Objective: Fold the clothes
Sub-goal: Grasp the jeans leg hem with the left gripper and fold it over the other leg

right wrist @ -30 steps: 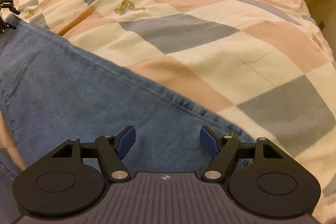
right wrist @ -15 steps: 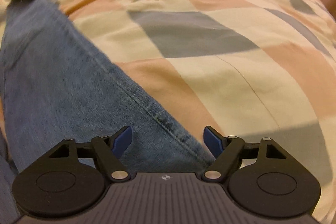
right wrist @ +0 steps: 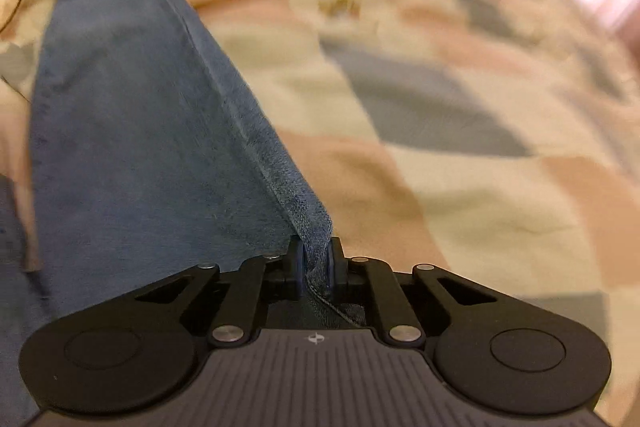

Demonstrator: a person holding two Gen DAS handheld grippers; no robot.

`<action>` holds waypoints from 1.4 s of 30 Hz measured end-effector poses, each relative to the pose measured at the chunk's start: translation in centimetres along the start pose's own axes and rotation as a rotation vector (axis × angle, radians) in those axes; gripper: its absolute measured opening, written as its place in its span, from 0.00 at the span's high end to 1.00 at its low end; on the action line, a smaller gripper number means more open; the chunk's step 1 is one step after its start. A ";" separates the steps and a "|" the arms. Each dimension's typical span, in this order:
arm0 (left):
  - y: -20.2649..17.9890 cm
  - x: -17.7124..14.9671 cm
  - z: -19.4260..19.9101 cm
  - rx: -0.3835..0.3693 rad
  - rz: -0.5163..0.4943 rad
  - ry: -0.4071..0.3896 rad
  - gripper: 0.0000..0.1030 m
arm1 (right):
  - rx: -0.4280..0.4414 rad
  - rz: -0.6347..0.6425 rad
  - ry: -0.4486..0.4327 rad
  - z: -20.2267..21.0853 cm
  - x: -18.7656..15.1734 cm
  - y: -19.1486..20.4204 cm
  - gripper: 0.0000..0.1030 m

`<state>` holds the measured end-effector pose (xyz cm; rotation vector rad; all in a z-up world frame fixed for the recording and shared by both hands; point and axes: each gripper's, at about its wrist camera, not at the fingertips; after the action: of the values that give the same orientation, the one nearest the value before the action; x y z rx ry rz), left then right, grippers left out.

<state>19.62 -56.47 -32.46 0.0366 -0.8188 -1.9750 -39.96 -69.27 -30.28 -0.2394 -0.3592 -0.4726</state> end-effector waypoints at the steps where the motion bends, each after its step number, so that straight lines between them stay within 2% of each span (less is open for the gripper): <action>1: 0.4 -0.9 2.1 0.017 0.046 -0.017 0.96 | -0.032 0.013 -0.031 1.7 -0.4 1.2 0.91; 3: 0.8 -3.2 7.0 0.040 0.126 -0.043 0.95 | -0.118 0.064 -0.082 5.7 -1.8 4.4 0.92; 7: -1.0 -10.1 17.7 0.042 0.234 -0.023 0.95 | -0.197 0.118 -0.132 12.5 -4.9 11.4 0.92; 8: -2.7 -10.6 20.6 0.037 0.253 -0.007 0.94 | -0.210 0.129 -0.142 14.2 -5.8 13.2 0.92; 10: -6.0 -14.6 25.1 0.018 0.301 0.045 0.94 | -0.225 0.170 -0.129 16.6 -8.1 17.2 0.92; 13: -12.0 -20.0 29.5 -0.035 0.408 0.154 0.89 | -0.189 0.154 -0.054 17.4 -12.4 22.0 0.91; 14: -14.4 -21.9 30.3 -0.062 0.457 0.201 0.83 | -0.190 0.163 -0.004 16.7 -14.0 23.7 0.86; 15: -16.6 -23.7 31.0 -0.088 0.505 0.246 0.77 | -0.162 0.148 0.072 15.6 -15.2 24.9 0.76; 16: -18.2 -24.9 31.1 -0.103 0.554 0.270 0.71 | -0.133 0.133 0.150 14.5 -16.5 26.2 0.73; 17: -19.8 -25.9 31.3 -0.117 0.602 0.292 0.67 | -0.113 0.084 0.174 14.0 -17.4 27.2 0.70; 19: -22.0 -27.2 31.7 -0.119 0.702 0.306 0.68 | -0.076 -0.029 0.196 13.7 -18.4 28.5 0.65; 21: -22.5 -28.4 32.6 -0.146 0.864 0.269 0.65 | -0.063 -0.206 0.165 14.6 -18.5 28.6 0.51; 23: -22.1 -30.1 33.9 -0.184 1.057 0.212 0.60 | -0.069 -0.352 0.138 15.4 -18.6 28.7 0.47; 25: -21.0 -32.2 34.9 -0.228 1.259 0.144 0.55 | -0.069 -0.478 0.123 15.9 -18.5 28.8 0.47; 28: -18.7 -35.9 34.8 -0.284 1.551 0.047 0.54 | -0.088 -0.541 0.095 17.1 -18.3 29.7 0.46; 30: -17.0 -38.0 34.1 -0.292 1.665 0.007 0.52 | -0.087 -0.565 0.071 17.6 -17.9 30.4 0.42; 32: -15.9 -38.7 32.4 -0.320 1.681 -0.023 0.50 | -0.077 -0.572 0.060 17.5 -17.6 31.0 0.40; 33: -15.5 -38.8 31.6 -0.347 1.682 -0.043 0.55 | -0.072 -0.572 0.058 17.3 -17.2 31.3 0.40; 36: -15.1 -38.6 31.7 -0.561 1.682 -0.197 0.52 | -0.062 -0.551 0.062 17.0 -16.5 31.8 0.40; 37: -15.2 -38.5 32.5 -0.594 1.663 -0.231 0.51 | -0.053 -0.544 0.064 16.5 -16.4 31.8 0.40; 39: -15.1 -38.5 34.0 -0.542 1.626 -0.220 0.44 | -0.040 -0.531 0.062 16.1 -15.9 31.6 0.39; 42: -13.9 -39.3 34.5 -0.378 1.679 -0.186 0.40 | -0.049 -0.543 0.060 15.1 -15.8 31.0 0.37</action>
<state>18.03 -2.88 -25.24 -0.8000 -0.2774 -0.4724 -42.35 -31.58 -27.13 -0.1730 -0.3529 -1.0223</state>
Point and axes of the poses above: each gripper's, at about its wrist camera, not at the fingertips, and z roughly against the way its jaws point, y to its left, x to its top
